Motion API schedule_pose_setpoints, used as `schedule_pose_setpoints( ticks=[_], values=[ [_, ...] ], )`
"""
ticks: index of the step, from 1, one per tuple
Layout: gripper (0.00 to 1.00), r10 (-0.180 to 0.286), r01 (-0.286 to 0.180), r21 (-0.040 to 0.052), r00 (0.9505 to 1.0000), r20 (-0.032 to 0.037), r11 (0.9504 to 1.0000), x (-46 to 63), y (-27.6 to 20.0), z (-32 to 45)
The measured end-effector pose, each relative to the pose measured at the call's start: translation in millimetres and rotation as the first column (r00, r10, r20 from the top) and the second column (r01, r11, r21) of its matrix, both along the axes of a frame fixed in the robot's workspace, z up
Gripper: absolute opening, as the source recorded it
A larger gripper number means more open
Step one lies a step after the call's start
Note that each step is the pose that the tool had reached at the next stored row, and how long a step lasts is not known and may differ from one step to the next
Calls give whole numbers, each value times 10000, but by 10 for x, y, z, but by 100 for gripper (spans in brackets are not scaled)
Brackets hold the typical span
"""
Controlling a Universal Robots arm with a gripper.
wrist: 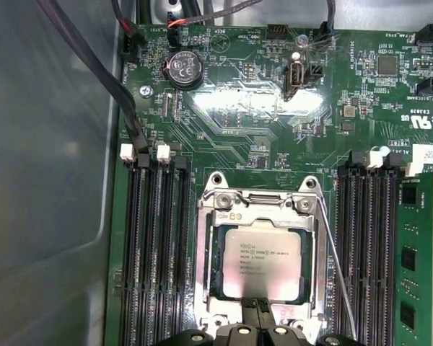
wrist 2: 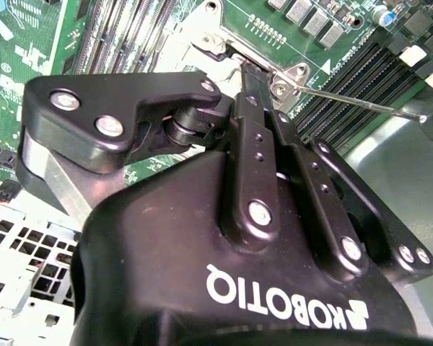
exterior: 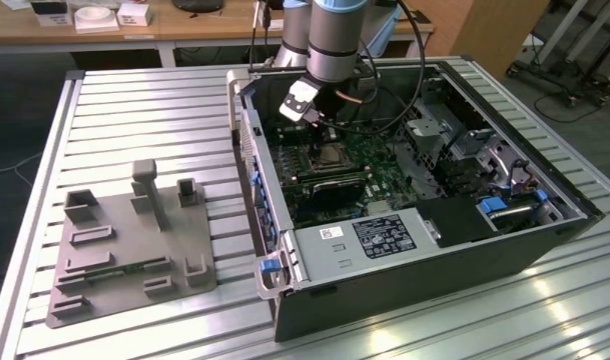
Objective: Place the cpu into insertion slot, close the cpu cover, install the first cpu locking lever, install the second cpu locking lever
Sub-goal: 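Close the cpu cover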
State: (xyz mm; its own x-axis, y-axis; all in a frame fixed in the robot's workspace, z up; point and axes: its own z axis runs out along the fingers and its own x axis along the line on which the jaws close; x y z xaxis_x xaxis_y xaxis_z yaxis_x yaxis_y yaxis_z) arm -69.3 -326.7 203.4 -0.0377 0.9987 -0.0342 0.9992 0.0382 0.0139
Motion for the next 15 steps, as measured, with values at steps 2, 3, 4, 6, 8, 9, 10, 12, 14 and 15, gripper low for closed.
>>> schedule_pose_setpoints(
  ticks=[2, 3, 4, 6, 8, 9, 10, 12, 14, 15],
  values=[
    [10, 4, -4, 0, 10000, 2, 10000, 5, 5, 0],
    [10, 6, -6, 0, 10000, 3, 10000, 9, 7, -1],
    [10, 6, -6, 1, 10000, 3, 10000, 14, 9, -1],
    [10, 6, -6, 1, 10000, 3, 10000, 27, 10, -3],
    [10, 8, -8, -1, 10000, 2, 10000, 40, 10, -2],
    [10, 8, -8, 0, 10000, 2, 10000, 46, 10, -3],
    [10, 8, -8, 0, 10000, 3, 10000, 51, 11, -3],
    [10, 8, -8, 0, 10000, 3, 10000, 64, 11, -3],
    [10, 8, -8, -1, 10000, 3, 10000, 85, 11, -3],
    [10, 8, -8, 0, 10000, 3, 10000, 99, 11, -3]
  ],
)
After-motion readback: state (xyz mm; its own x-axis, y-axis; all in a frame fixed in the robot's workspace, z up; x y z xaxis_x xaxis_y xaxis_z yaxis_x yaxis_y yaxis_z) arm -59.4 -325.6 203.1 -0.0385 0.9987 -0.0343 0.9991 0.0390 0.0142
